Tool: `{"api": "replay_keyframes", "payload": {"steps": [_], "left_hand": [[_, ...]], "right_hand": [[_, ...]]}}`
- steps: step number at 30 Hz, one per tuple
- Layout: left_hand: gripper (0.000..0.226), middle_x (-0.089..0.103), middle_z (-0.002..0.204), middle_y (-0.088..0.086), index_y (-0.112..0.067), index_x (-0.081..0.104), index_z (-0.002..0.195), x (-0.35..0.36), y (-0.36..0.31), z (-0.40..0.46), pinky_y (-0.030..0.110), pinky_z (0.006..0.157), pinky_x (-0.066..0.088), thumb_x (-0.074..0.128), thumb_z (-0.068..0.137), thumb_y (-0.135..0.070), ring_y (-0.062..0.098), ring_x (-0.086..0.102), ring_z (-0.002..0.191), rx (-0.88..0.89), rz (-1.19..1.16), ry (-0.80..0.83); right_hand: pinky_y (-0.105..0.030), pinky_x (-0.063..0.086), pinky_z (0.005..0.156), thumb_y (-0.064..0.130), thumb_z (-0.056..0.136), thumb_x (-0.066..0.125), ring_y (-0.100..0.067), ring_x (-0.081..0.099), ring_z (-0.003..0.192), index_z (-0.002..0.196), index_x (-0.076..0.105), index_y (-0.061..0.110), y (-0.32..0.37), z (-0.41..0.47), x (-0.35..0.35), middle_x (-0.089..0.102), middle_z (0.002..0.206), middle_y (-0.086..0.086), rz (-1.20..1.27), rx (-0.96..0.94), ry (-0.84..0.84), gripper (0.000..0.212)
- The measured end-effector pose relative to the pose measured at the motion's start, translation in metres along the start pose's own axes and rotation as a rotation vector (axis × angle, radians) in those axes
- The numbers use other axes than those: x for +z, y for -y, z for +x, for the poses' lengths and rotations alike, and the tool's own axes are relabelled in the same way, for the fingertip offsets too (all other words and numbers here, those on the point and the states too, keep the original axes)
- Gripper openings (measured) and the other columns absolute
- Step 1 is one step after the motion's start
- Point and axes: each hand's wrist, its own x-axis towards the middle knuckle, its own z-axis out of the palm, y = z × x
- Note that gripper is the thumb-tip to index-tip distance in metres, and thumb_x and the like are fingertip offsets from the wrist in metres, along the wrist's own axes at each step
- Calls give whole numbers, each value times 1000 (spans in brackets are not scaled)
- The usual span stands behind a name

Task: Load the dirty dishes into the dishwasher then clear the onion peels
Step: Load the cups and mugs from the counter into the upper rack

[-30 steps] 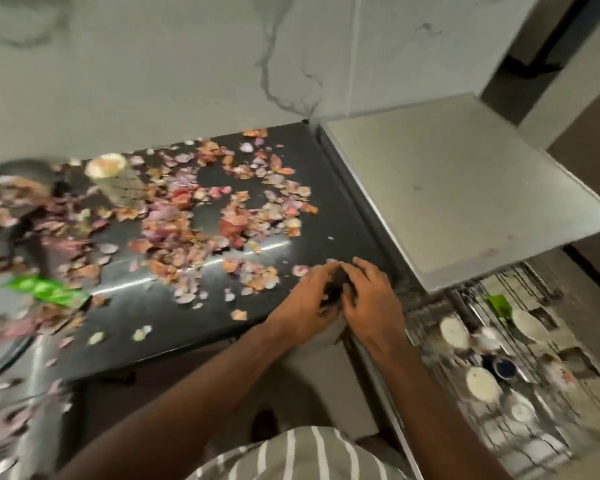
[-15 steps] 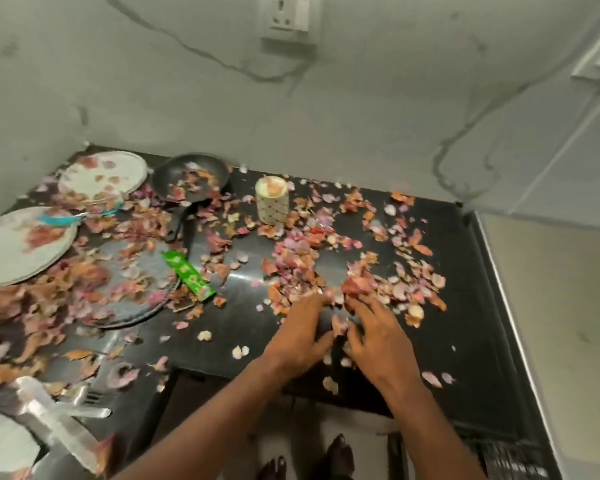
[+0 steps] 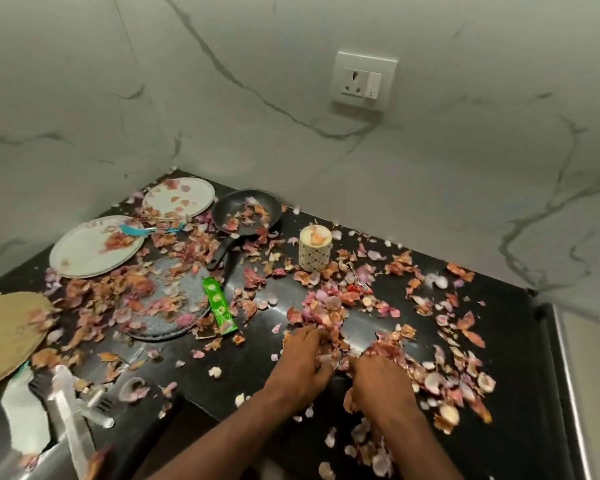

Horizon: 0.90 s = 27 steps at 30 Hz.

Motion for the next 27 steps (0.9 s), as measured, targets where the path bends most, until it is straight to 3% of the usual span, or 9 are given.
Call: {"api": "replay_keyframes", "payload": {"steps": [4, 7, 10, 14, 19, 22, 24, 27], "left_hand": [[50, 46, 131, -10, -34, 43, 138, -19, -15, 43, 36, 107, 45, 65, 94, -33, 10, 42, 120, 6, -81, -114], [70, 37, 149, -4, -28, 30, 154, -42, -24, 87, 31, 115, 37, 68, 96, -31, 12, 37, 136, 4, -124, -173], [83, 30, 159, 5, -20, 23, 160, -67, -27, 131, 35, 122, 31, 73, 94, -26, 20, 32, 146, 27, -24, -231], [94, 20, 170, 6, -17, 16, 164, -84, -21, 174, 45, 129, 20, 76, 91, -26, 25, 17, 158, -19, 142, -100], [84, 20, 171, 4, -18, 21, 163, -78, -8, 182, 46, 129, 21, 71, 95, -20, 23, 18, 158, -26, 256, 14], [71, 36, 162, 3, -21, 34, 158, -75, -7, 177, 48, 127, 21, 69, 96, -24, 23, 30, 151, 15, 287, -34], [55, 53, 146, -2, -26, 49, 147, -78, -7, 176, 49, 124, 22, 69, 96, -34, 19, 43, 139, 56, 269, -73], [27, 70, 104, -16, -32, 71, 108, -82, -6, 172, 50, 112, 40, 66, 94, -54, 5, 63, 104, 155, 98, -108]], "right_hand": [[-38, 56, 85, 12, 93, 62, -23, 71, 103, 112, 73, 25, -6, 0, -3, 73, 112, -3, 60, 17, -8, 26], [-37, 55, 87, 12, 93, 62, -24, 70, 106, 112, 73, 20, -5, -2, -6, 73, 113, -5, 89, 58, -10, 23], [-38, 55, 90, 11, 96, 56, -25, 70, 109, 115, 73, 21, 1, -2, -6, 73, 116, -6, 89, 78, -7, 27], [-39, 56, 93, 15, 97, 57, -26, 69, 110, 115, 72, 20, 8, 0, -11, 71, 117, -6, 78, 93, -14, 25], [-40, 55, 94, 13, 95, 54, -29, 68, 112, 117, 71, 17, 13, 1, -14, 71, 118, -8, 60, 107, -31, 28], [-39, 55, 92, 12, 96, 54, -27, 68, 110, 116, 71, 15, 16, 1, -18, 71, 117, -7, 65, 123, -27, 27], [-39, 54, 92, 12, 97, 56, -26, 68, 110, 116, 70, 14, 18, 2, -23, 71, 118, -8, 73, 118, -19, 24], [-40, 54, 92, 16, 98, 58, -27, 67, 109, 115, 70, 13, 24, 4, -32, 71, 118, -9, 50, 102, -6, 21]]}}
